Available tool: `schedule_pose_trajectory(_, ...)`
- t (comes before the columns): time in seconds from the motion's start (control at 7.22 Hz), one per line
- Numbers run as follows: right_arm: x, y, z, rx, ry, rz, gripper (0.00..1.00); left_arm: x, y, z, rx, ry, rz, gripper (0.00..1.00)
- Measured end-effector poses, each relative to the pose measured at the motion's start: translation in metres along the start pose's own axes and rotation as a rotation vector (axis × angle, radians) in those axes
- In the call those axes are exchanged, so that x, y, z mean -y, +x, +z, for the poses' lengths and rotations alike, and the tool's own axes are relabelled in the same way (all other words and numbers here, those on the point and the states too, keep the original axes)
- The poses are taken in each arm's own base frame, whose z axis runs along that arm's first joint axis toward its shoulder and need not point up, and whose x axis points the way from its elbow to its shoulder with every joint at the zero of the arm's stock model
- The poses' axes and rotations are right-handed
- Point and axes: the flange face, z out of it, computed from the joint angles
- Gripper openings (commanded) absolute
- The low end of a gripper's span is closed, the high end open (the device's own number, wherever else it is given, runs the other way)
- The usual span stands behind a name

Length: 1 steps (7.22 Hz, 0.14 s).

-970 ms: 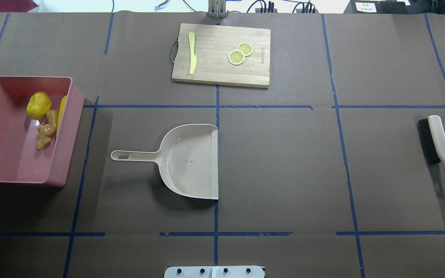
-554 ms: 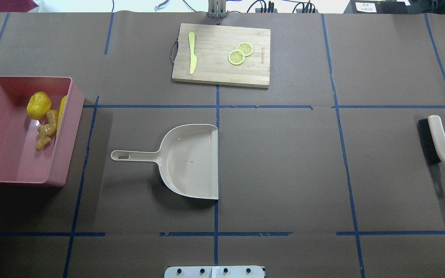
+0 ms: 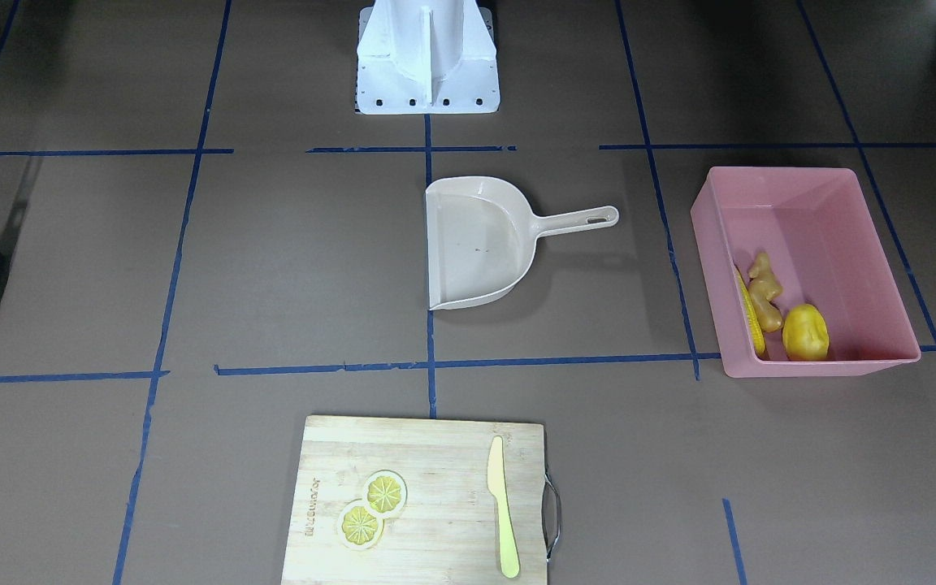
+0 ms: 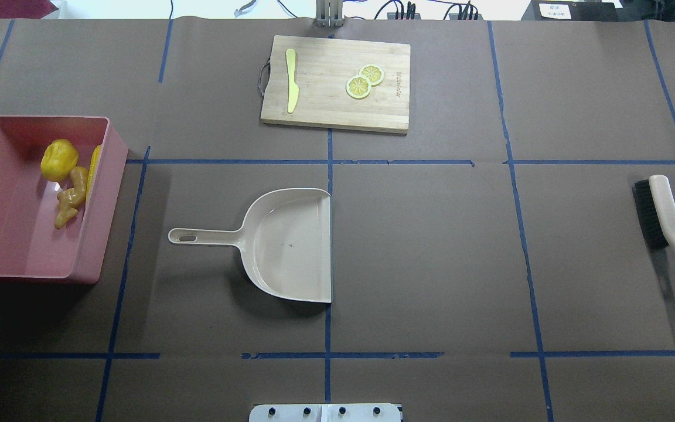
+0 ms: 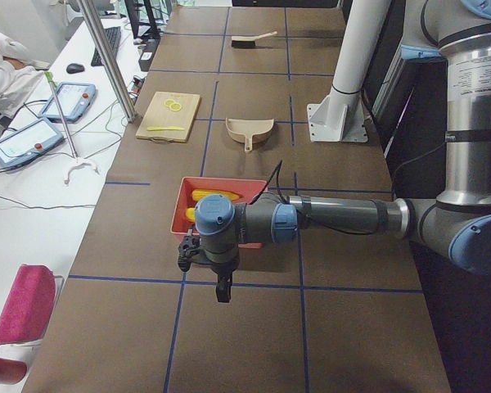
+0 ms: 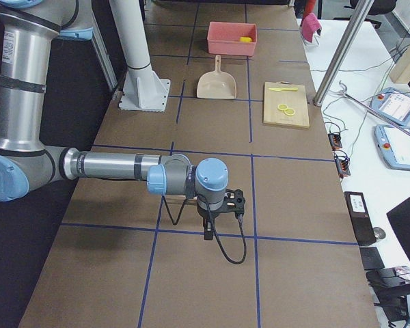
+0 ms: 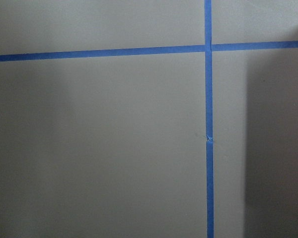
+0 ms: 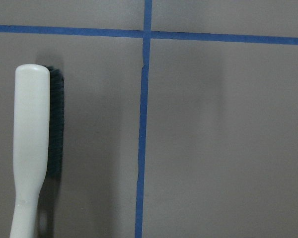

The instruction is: Sweep and dump trash into bin

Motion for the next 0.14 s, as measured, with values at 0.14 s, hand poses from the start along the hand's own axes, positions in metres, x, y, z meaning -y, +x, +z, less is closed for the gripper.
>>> schedule_pose_trajectory(0.14, 0.0012, -0.0007, -0.0005, 0.000, 0.001, -0.002, 1.00, 0.0007, 0.0027, 0.0009, 0.000, -0.002, 0.006, 1.00)
